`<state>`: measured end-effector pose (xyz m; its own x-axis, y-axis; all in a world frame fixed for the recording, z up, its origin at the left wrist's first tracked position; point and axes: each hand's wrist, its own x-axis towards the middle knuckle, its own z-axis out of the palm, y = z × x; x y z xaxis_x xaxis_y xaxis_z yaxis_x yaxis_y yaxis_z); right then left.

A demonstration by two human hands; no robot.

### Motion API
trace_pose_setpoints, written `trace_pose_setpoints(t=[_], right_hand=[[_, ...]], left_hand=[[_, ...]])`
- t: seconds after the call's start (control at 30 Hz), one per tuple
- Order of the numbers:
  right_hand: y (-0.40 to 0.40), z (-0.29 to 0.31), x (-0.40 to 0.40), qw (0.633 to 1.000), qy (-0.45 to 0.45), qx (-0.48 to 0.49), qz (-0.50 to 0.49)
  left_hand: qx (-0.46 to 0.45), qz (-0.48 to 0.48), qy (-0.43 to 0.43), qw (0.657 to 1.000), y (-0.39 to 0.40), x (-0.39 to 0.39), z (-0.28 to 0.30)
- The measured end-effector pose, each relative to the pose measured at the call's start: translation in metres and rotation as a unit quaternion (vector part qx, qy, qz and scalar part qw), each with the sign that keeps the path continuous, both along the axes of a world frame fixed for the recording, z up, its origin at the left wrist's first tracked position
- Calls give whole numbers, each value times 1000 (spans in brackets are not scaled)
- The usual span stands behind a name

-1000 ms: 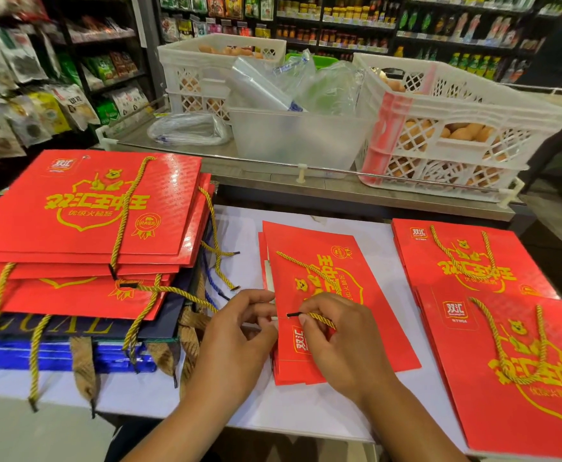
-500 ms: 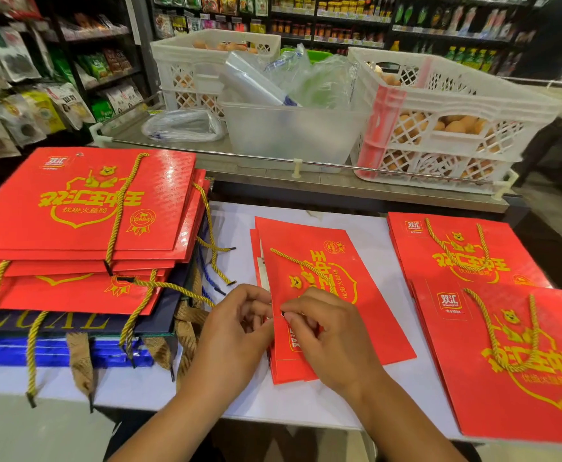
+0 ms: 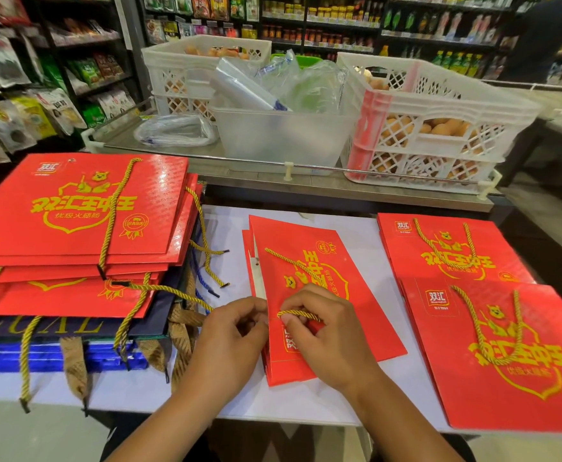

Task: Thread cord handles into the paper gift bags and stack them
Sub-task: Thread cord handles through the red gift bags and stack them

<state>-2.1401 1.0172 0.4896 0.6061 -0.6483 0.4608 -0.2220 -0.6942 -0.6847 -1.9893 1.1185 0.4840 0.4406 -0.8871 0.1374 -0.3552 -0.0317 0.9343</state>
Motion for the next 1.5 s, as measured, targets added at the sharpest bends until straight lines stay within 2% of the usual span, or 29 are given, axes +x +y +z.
trace_pose_setpoints(t=[0.2,0.37,0.47,0.63,0.87,1.03,1.3,1.5], right_hand=[[0,0,0,1000,4,12,-9],[-1,-1,-2,999,11,35,-23],[-1,-1,-2,999,9,36,-26],[1,1,0,1000,22,-6,-8],[3,2,-41,989,125,-73,0],[20,10,-84,964,234,-110,66],[36,33,-94,948,293,-115,56],[45,39,-94,931,295,-209,50]], left_hand=[[-9,5,63,998,2,3,1],[-15,20,72,997,4,0,2],[-33,14,138,990,5,-3,6],[-27,-15,99,995,7,-6,7],[-56,44,159,985,9,0,7],[-73,71,195,975,11,0,8],[-92,79,262,958,17,1,18],[-119,83,307,941,24,1,23]])
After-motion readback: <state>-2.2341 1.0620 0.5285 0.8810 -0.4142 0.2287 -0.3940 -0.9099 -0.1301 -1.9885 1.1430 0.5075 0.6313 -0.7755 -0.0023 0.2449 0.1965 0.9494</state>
